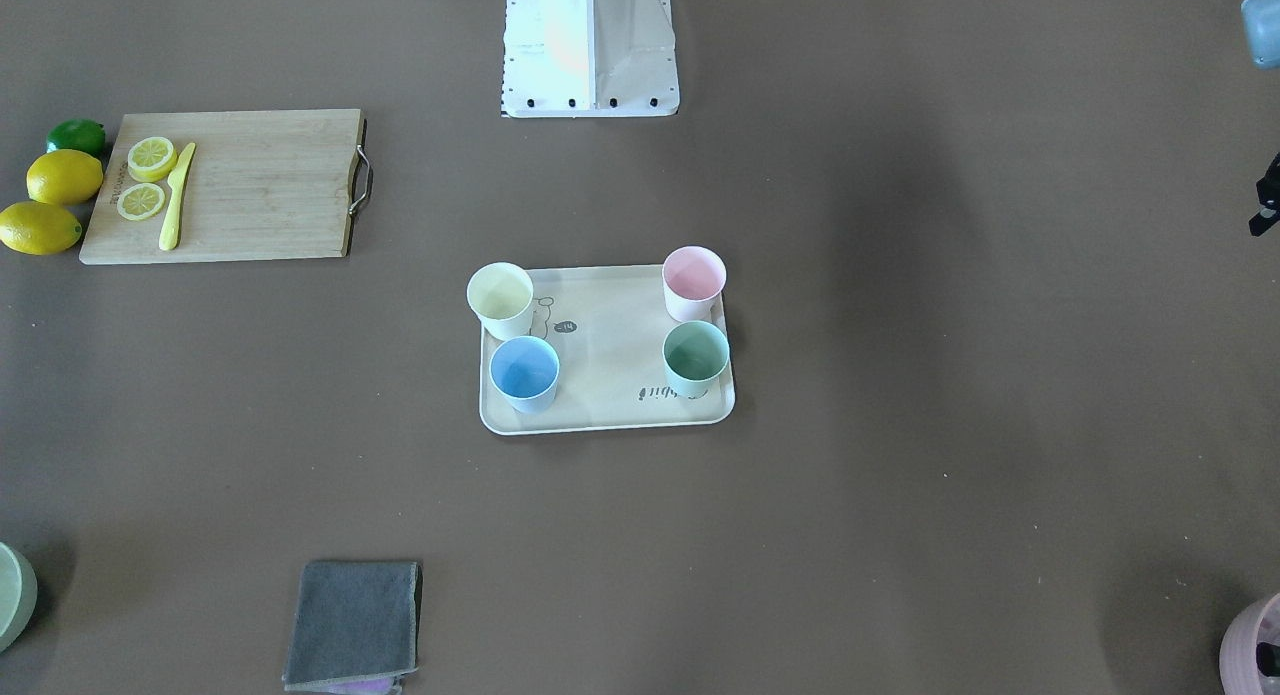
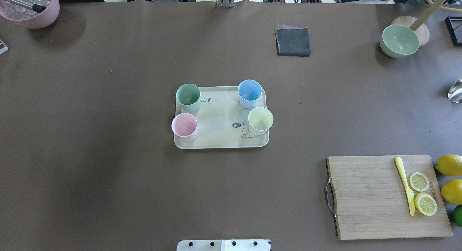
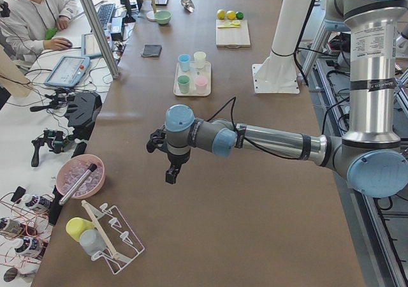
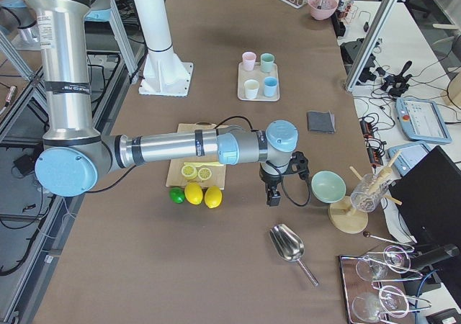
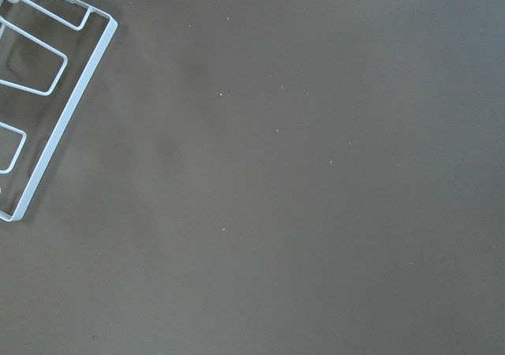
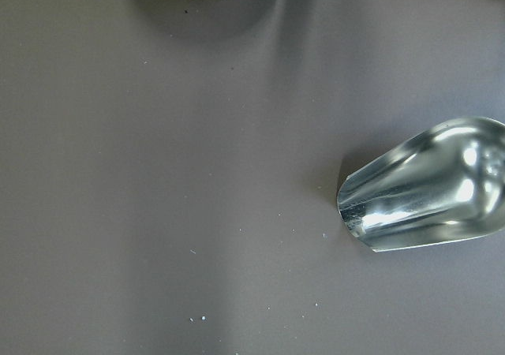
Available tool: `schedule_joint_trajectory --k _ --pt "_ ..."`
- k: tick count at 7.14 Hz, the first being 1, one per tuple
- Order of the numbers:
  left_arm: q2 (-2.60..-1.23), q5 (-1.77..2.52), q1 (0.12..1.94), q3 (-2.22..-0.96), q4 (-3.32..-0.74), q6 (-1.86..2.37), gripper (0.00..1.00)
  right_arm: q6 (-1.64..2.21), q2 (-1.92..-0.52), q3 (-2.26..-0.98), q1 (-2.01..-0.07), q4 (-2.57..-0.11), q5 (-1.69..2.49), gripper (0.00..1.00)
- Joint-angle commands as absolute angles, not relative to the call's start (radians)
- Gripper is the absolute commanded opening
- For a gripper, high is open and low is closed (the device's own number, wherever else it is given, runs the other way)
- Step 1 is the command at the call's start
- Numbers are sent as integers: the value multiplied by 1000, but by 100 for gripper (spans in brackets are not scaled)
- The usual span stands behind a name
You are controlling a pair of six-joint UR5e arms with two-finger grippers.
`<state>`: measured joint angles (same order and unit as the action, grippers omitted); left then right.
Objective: Place all cups on tray
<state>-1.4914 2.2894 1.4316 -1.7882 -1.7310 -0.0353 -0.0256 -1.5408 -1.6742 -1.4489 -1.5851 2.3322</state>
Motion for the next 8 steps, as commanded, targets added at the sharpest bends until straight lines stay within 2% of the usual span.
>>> schedule_joint_trajectory --k 1,8 --pt "-1497 2284 1433 -1790 -1730 -35 98 -26 -1546 -1675 -1450 -1582 2332 100" --pt "-1491 2292 1433 -1799 -1732 -35 98 -26 -1555 -1664 -1450 -1578 2327 100"
